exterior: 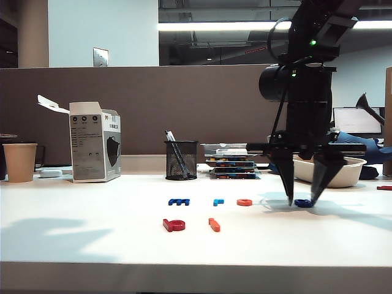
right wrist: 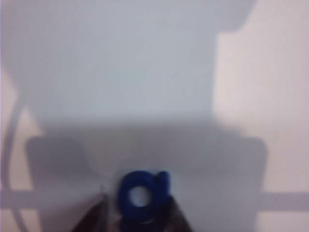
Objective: Select the appropriate letters from the row of letter magnets placed on the table to arrange into the word "big".
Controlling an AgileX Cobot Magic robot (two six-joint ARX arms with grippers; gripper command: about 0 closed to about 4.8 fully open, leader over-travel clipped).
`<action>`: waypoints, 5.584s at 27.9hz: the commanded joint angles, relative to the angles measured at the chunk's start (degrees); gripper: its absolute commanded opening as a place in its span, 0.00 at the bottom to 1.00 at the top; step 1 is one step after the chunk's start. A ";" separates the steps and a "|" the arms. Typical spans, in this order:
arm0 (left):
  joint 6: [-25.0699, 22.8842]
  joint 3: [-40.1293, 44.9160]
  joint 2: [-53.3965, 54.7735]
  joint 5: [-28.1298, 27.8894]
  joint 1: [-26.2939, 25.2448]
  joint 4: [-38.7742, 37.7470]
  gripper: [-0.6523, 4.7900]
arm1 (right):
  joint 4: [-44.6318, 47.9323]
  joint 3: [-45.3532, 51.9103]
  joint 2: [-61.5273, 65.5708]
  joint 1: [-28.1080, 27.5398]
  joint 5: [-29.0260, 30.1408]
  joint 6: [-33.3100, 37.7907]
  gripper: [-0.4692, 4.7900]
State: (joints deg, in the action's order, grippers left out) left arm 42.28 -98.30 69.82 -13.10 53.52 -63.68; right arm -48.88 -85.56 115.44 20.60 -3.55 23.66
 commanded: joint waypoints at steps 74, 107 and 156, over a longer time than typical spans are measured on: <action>0.15 -0.13 -0.15 -0.17 -0.02 0.37 0.11 | -3.82 9.42 -6.19 19.85 2.19 6.75 0.29; 0.15 -0.13 -0.15 -0.17 -0.02 0.37 0.11 | -1.86 8.94 -10.38 17.77 2.03 6.49 0.42; -30.01 0.66 2.67 -13.88 -4.00 15.21 0.11 | 20.96 41.92 -79.54 -38.77 16.57 -19.04 0.08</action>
State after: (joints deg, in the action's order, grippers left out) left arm 16.99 -97.54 72.69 -25.63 51.53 -51.37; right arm -29.89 -44.21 36.77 -18.17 11.62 4.23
